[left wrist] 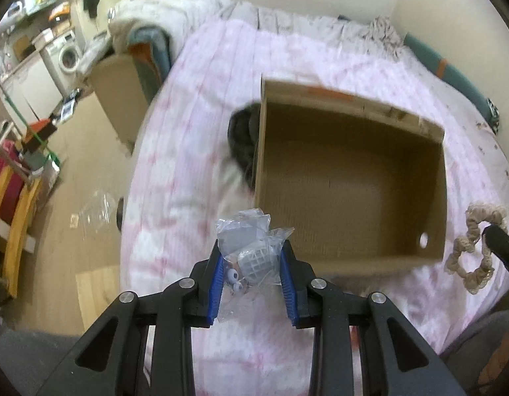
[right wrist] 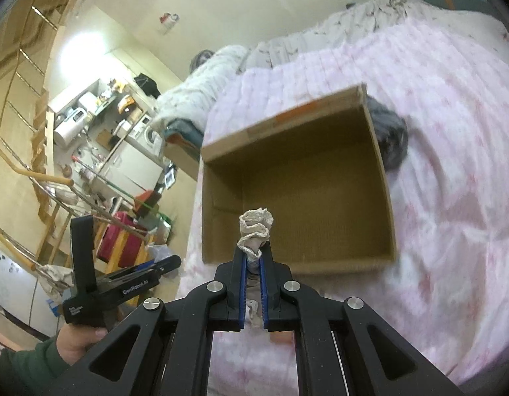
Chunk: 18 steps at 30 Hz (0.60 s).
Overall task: Organize soft objects
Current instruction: 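Carry the plastic bag into the box and open the left gripper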
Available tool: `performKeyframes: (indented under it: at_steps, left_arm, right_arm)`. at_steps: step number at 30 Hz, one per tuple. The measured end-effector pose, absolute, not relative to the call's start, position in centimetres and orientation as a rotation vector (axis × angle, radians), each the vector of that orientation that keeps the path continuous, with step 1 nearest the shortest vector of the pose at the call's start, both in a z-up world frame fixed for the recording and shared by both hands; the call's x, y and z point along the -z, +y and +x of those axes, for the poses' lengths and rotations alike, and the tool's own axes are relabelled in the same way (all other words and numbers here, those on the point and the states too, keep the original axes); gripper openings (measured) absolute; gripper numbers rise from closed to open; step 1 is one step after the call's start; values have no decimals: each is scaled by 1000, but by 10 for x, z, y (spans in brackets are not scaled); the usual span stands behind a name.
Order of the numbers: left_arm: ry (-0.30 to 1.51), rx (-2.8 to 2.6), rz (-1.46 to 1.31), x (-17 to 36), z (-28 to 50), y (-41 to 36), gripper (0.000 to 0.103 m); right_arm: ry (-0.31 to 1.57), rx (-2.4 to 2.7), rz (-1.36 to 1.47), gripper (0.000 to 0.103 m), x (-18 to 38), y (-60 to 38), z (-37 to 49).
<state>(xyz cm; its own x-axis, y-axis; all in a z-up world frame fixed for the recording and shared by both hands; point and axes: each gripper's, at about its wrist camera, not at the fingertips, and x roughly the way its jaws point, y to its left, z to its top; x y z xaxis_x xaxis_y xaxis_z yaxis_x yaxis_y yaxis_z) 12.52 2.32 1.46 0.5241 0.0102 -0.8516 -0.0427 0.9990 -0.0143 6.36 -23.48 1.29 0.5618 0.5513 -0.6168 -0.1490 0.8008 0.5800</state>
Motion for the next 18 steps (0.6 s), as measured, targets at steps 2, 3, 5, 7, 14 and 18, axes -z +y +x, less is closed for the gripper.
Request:
performKeyframes:
  at_steps: [2,3,5,7,14,18]
  left_arm:
    - [976,-40,-16,-25,137,20,28]
    - [966,-40,-7,-27,141,18,28]
    - [947,-36,11,-30,152,13,28]
    - [937,-31,23,-28,162,8,28]
    - [896,47,75,1,176,-14,28]
    - [922,27,62,23,183,-7,28]
  right_arm:
    - [870,-426,492,9,-18,-237,72]
    - [860,-427,493,9,-20,-238,76]
    - [840,-423,506,9,-20,-243,87]
    - [850,-407,513,9,-14,-244,100]
    - [897,-352,513,9,18,-245,116]
    - [939,-323,484,9,31,-240,118]
